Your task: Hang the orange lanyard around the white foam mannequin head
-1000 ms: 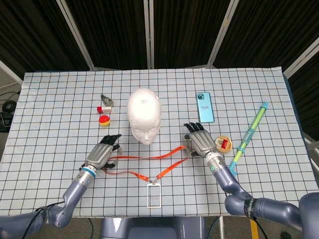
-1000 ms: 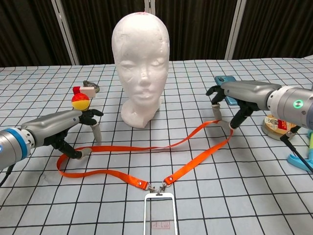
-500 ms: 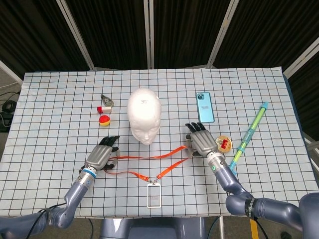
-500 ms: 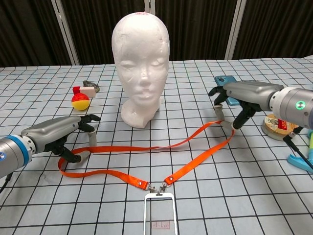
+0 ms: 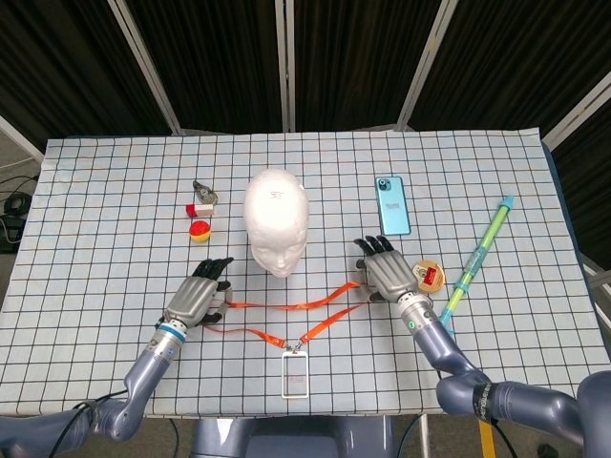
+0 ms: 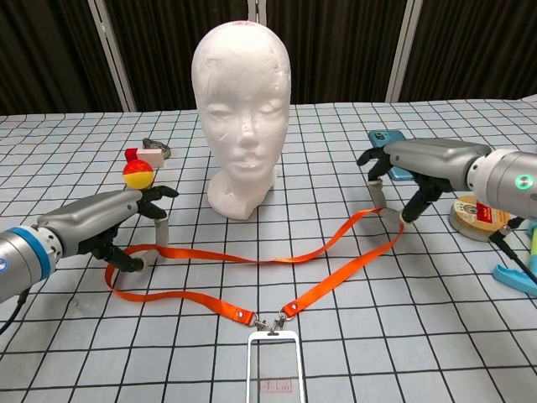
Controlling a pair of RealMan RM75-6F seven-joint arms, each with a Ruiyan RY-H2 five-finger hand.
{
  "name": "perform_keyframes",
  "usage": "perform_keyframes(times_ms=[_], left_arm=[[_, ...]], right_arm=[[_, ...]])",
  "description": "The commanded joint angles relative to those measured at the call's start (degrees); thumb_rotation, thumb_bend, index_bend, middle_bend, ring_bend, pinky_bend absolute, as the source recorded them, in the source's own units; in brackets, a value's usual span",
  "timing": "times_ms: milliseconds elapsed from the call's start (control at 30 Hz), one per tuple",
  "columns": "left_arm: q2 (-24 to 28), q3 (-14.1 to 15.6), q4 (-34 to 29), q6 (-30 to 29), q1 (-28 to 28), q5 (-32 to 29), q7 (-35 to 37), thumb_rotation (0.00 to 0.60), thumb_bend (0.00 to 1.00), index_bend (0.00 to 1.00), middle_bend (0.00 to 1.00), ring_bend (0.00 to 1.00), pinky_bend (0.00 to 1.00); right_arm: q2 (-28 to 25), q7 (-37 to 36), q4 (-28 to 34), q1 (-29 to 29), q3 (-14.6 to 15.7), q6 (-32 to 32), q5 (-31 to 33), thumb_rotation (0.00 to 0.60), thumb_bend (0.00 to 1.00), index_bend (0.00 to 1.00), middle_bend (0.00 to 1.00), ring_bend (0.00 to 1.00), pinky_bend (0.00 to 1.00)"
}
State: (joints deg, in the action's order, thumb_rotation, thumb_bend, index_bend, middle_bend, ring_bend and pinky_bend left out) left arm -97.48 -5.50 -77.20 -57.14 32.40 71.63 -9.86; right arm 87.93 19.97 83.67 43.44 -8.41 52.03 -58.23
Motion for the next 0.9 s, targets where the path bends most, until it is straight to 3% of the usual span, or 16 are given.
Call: perform_keyframes(times_ms=[33,367,633,900], left_arm=[[1.32,1.22,-1.39,-4.26,-1.30,4.86,2.97,0.600,0.52,0.67,0.00,0.00,0.00],[6.54,2.27,-6.88,-14.41,-4.83,12.44,8.26,0.600,0.52,0.67,0.00,0.00,0.00],[12.55,-0.88,-14.75,-17.02,-6.11,10.82,9.59,0.600,0.52,0.67,0.00,0.00,0.00],[17.34,-4.68,-20.91,-14.81,-4.49,8.27,10.58,0.600,0.52,0.67,0.00,0.00,0.00]], right_arm=[[-1.91,-0.72,1.90,-0.96,1.18,1.70,-3.93,0.600,0.50,0.77,0.09,0.00,0.00],[-7.47,-6.87,9.62,-4.46,2.06,8.65,-14.40,0.600,0.50,0.77,0.11,0.00,0.00],[-11.40,-10.05,17.95,-5.65,-1.24,13.37,-17.95,0.600,0.50,0.77,0.12,0.00,0.00],[-12.49,-7.62,24.43,-4.96,-5.98,15.53,-15.21,0.600,0.50,0.78,0.12,0.00,0.00]])
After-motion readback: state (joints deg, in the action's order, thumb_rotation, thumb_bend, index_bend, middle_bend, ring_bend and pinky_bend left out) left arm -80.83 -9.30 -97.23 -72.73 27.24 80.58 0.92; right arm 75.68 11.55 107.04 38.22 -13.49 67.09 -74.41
